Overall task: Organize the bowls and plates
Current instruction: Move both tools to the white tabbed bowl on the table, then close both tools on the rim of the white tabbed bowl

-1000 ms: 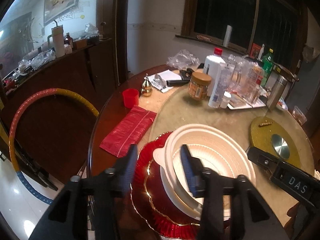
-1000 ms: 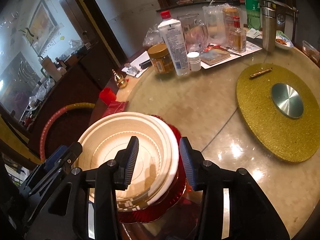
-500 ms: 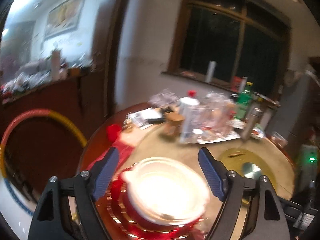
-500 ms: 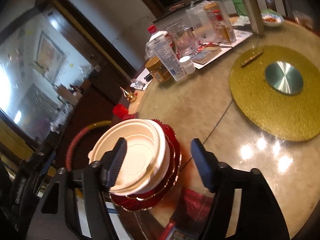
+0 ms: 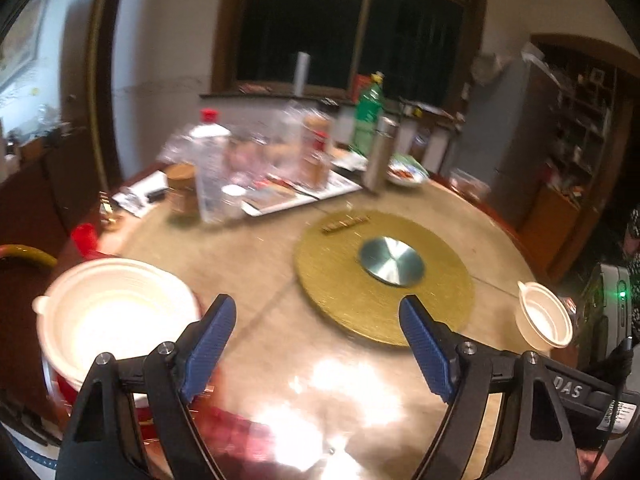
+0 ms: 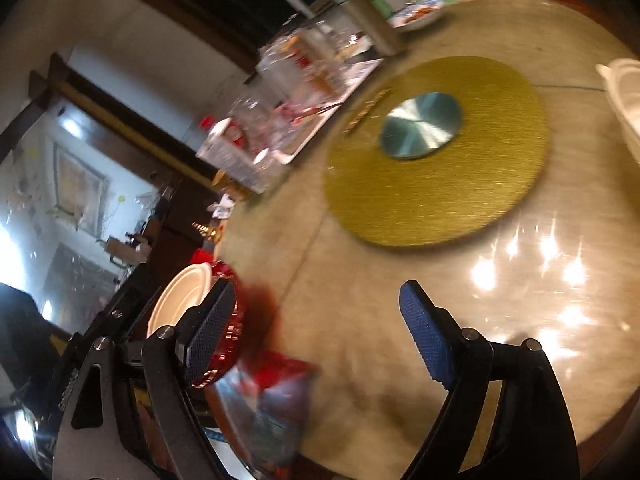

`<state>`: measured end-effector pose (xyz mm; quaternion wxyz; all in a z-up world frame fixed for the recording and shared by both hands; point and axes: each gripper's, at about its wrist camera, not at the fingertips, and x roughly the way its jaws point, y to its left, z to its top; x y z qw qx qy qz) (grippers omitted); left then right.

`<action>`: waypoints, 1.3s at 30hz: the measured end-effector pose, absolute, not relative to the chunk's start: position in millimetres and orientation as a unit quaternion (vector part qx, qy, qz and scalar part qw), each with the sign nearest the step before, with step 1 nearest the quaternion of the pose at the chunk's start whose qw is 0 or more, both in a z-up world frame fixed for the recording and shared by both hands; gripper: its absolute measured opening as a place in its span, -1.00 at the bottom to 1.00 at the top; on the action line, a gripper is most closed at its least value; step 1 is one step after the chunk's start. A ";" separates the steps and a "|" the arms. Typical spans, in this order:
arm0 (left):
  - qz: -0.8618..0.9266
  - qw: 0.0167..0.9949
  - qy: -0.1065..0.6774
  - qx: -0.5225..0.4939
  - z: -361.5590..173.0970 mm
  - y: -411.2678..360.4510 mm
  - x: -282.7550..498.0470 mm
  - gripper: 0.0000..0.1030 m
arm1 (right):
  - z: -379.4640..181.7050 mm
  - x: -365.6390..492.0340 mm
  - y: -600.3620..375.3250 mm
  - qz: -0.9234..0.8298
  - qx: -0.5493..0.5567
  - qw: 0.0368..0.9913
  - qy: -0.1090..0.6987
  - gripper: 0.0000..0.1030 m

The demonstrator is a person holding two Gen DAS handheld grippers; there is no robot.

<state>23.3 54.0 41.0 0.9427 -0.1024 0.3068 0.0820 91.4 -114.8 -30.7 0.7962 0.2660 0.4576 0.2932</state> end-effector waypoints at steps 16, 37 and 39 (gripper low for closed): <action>-0.062 0.888 0.443 -0.105 -0.4 -70.3 118.4 0.63 | -34.9 69.8 -270.1 0.213 0.318 0.807 0.451 1.00; -0.125 0.861 0.489 -0.062 -32.9 -196.2 185.4 0.60 | -70.3 132.0 -413.0 0.042 0.464 0.766 0.444 0.64; -0.124 0.859 0.493 -0.064 -36.8 -200.0 187.7 0.59 | -74.6 136.3 -414.2 0.027 0.466 0.762 0.449 0.35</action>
